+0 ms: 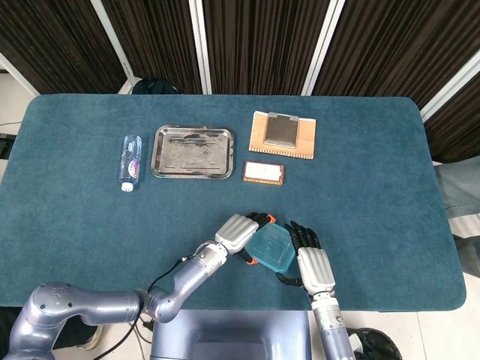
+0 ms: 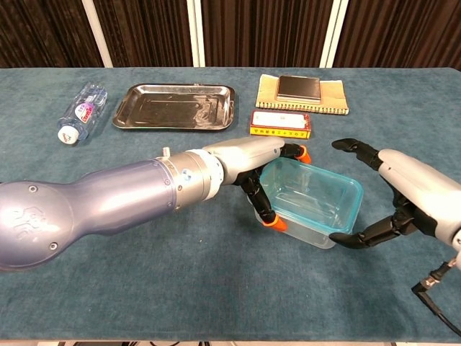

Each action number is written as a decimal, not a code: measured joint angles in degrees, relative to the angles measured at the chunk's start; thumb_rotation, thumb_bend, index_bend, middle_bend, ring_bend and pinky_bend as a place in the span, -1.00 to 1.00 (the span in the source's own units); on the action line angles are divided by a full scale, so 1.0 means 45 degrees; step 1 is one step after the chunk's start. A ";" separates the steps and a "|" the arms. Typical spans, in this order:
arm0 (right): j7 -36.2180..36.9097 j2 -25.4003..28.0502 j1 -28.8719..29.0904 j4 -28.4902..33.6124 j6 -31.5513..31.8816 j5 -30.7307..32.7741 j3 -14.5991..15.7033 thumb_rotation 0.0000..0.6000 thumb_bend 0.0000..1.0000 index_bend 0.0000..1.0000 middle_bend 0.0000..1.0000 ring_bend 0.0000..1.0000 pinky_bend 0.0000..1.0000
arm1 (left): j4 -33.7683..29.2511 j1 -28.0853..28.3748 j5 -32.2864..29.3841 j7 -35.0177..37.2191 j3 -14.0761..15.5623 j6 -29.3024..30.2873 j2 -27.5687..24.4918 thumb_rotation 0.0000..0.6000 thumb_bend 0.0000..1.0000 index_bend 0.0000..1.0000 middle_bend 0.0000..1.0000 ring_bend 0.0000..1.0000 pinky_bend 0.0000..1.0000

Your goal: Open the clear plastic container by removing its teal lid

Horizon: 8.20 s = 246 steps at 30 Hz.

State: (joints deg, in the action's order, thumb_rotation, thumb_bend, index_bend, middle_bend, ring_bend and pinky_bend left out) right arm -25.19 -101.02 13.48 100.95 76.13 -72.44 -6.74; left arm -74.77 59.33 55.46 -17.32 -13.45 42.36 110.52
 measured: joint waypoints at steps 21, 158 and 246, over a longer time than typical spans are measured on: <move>0.0436 0.0082 -0.0097 -0.0419 0.0422 -0.0245 0.0087 1.00 -0.43 -1.00 -1.00 -1.00 -1.00 | -0.0130 0.0186 -0.0610 -0.0235 -0.0128 -0.0082 -0.0268 1.00 -0.67 -0.48 -0.12 -0.33 -0.02; 0.1861 -0.0272 0.0555 -0.1260 0.0825 -0.1046 -0.0695 1.00 0.01 0.21 -0.57 -1.00 -1.00 | -0.1812 0.0760 -0.1407 0.0296 0.0118 -0.0049 -0.1924 1.00 -0.87 -1.00 -0.95 -1.00 -0.60; 0.2985 0.8380 -0.2134 0.1491 0.1181 -0.1821 -0.0273 1.00 -0.62 -1.00 -1.00 -1.00 -1.00 | -0.6738 -0.9715 0.7054 0.2335 0.4630 1.0409 -1.1514 1.00 -1.00 -1.00 -1.00 -1.00 -0.97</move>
State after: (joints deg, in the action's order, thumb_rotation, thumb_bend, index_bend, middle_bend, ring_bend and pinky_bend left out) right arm -11.76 -63.31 3.88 107.66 81.44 -80.64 -7.96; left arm -105.09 15.61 87.20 -6.82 7.38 89.20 58.71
